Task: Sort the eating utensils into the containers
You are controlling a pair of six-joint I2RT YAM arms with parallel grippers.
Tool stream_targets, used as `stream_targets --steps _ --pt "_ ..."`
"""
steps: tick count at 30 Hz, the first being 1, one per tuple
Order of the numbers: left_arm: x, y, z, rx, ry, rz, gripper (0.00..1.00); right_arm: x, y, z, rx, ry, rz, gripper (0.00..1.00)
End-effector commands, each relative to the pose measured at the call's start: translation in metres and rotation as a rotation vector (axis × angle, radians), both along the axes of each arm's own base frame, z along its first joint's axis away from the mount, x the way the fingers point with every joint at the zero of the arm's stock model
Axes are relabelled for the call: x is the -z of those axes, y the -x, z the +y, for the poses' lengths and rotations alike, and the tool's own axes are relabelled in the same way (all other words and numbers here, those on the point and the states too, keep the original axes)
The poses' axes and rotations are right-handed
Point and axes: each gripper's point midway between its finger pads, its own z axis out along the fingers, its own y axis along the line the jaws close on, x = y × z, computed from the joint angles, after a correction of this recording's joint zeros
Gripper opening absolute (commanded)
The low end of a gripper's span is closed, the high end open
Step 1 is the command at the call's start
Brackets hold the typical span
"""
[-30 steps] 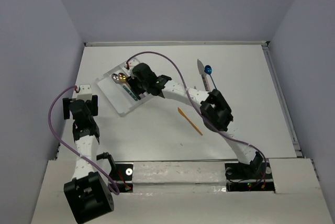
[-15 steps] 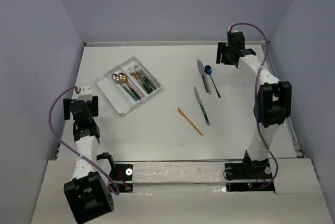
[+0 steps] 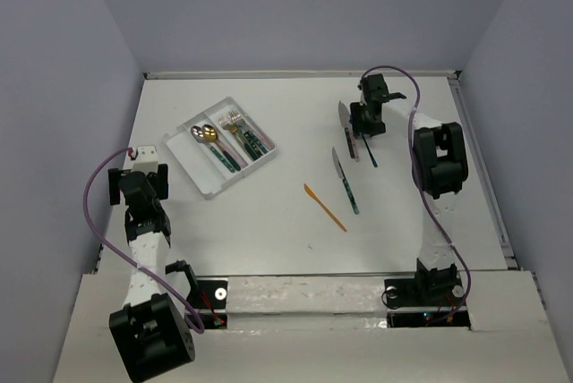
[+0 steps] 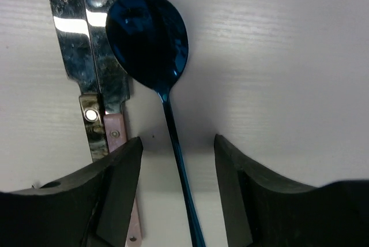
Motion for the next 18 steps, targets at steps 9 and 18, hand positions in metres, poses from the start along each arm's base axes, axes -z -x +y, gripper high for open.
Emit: stream_targets --steps 9,18 --pt "-0.011 -0.003 0.003 -0.002 -0.022 -0.044 0.99 0.026 0.015 -0.003 0.008 0.003 0.126 0.15" --pt "-0.011 -0.003 0.003 -0.001 -0.025 -0.046 0.99 -0.019 0.004 -0.023 0.079 0.069 -0.058 0.00"
